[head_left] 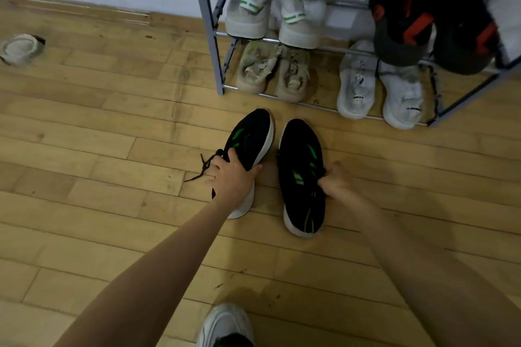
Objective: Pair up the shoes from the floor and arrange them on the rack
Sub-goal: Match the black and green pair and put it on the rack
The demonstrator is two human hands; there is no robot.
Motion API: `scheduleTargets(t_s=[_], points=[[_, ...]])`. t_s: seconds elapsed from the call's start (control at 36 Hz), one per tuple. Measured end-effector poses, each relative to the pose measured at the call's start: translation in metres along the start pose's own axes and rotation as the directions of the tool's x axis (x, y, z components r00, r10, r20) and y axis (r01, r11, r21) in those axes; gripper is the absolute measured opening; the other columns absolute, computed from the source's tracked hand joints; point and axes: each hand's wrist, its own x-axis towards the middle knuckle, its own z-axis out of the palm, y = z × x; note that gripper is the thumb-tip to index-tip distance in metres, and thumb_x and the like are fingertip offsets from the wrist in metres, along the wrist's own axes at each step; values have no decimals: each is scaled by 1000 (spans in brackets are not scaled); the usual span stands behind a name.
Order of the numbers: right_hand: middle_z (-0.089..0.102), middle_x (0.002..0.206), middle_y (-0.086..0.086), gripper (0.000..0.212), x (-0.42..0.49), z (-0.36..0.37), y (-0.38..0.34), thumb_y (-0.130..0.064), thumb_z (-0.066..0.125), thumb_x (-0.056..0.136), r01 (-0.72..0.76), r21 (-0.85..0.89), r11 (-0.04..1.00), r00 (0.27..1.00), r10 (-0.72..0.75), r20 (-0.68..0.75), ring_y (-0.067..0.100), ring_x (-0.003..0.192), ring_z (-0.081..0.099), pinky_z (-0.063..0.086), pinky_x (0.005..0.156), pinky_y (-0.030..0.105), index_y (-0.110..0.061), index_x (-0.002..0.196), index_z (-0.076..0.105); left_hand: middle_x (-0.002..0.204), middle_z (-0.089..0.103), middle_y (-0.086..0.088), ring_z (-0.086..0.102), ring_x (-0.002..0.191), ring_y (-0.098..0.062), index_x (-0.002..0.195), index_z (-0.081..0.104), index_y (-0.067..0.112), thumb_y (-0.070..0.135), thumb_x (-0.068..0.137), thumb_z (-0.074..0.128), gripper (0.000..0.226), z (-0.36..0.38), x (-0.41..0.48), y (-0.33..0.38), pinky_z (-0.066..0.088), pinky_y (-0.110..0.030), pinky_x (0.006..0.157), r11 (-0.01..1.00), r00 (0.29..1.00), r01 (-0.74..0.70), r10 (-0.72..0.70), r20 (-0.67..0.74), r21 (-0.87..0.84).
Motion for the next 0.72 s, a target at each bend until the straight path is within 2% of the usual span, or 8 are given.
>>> scheduleTargets(t_s=[0.06,0.14,0.22,0.39,0.44,0.53,0.61,0.72], points=[[59,114,13,24,-3,-15,15,-1,48,89,-6,-45,999,1000,6,-10,17,84,51,38,53,23,-8,111,53,144,23,-23,25,133,-44,145,17,14,61,85,50,83,11,-4,9,31,-60,103,999,1000,-3,2,17,44],[59,114,12,27,-8,-28,34,1,47,89,-12,-32,999,998,10,-58,16,85,50,40,60,24,-6,114,54,145,21,-25,24,133,-44,146,13,13,63,86,47,85,29,-12,21,31,-58,101,995,999,-27,25,20,92],[62,108,13,24,-13,-33,49,1,47,88,7,19,1000,990,-5,-138,13,77,49,37,51,21,-5,109,55,148,17,-26,24,134,-43,148,10,11,63,87,45,87,44,-20,30,33,-56,101,983,993,-120,117,32,139],[60,110,15,16,-28,-27,55,-15,47,95,66,175,982,972,-24,-234,17,87,55,45,62,27,-9,110,50,154,4,-23,22,137,-42,150,-5,12,60,87,48,95,60,-34,28,35,-55,104,958,976,-213,201,79,193],[53,119,14,37,-37,-19,53,-36,52,94,112,205,972,958,-51,-281,22,102,54,50,77,33,-10,119,43,154,3,-22,24,137,-41,149,-11,14,59,82,55,104,60,-37,22,37,-54,104,958,971,-239,229,74,158],[28,143,8,90,-51,-5,53,-64,59,78,87,70,994,979,-73,-192,28,130,34,41,101,44,-19,144,19,151,9,-22,30,132,-42,147,-15,17,58,75,62,113,61,-43,12,40,-55,100,965,967,-249,242,85,87],[13,150,9,117,-59,8,53,-64,72,66,55,-30,998,995,-57,-82,33,134,26,36,103,46,-23,148,0,142,25,-21,37,126,-39,147,-14,14,59,70,65,118,64,-50,9,41,-53,98,970,976,-217,212,58,106],[14,147,14,121,-63,20,53,-56,77,65,34,-167,985,997,-45,-61,35,132,26,41,95,46,-22,147,-5,136,33,-21,41,121,-39,147,-13,10,62,67,64,122,65,-49,8,38,-49,98,976,983,-181,179,27,123]])
